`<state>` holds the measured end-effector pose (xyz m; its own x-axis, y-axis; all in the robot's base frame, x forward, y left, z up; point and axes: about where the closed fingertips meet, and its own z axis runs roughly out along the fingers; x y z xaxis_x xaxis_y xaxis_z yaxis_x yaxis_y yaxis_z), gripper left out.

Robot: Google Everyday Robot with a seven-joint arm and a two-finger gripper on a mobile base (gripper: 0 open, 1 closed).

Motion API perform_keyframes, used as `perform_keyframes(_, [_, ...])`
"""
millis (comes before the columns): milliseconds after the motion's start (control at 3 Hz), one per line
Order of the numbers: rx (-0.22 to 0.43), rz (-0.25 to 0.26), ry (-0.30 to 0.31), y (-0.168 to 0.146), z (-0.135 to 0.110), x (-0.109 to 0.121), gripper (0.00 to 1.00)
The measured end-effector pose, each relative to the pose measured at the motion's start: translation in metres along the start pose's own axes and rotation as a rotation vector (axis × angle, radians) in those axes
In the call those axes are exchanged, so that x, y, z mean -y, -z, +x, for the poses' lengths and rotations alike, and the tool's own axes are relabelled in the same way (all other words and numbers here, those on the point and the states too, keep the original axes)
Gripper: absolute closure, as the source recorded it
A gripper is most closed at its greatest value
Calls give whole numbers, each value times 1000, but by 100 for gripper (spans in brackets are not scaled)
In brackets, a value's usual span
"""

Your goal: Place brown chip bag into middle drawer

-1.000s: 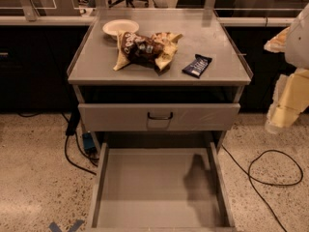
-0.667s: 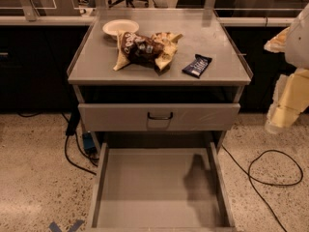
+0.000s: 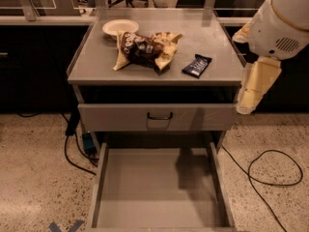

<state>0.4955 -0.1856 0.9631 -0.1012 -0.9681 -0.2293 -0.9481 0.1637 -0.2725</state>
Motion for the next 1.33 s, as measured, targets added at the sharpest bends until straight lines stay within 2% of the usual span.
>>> perform_keyframes(333, [20, 3, 76, -27, -23, 34, 0])
perform_keyframes(667, [23, 5, 120, -46, -35, 56, 0])
perform_keyframes(1333, [64, 17, 212, -91, -90, 110, 0])
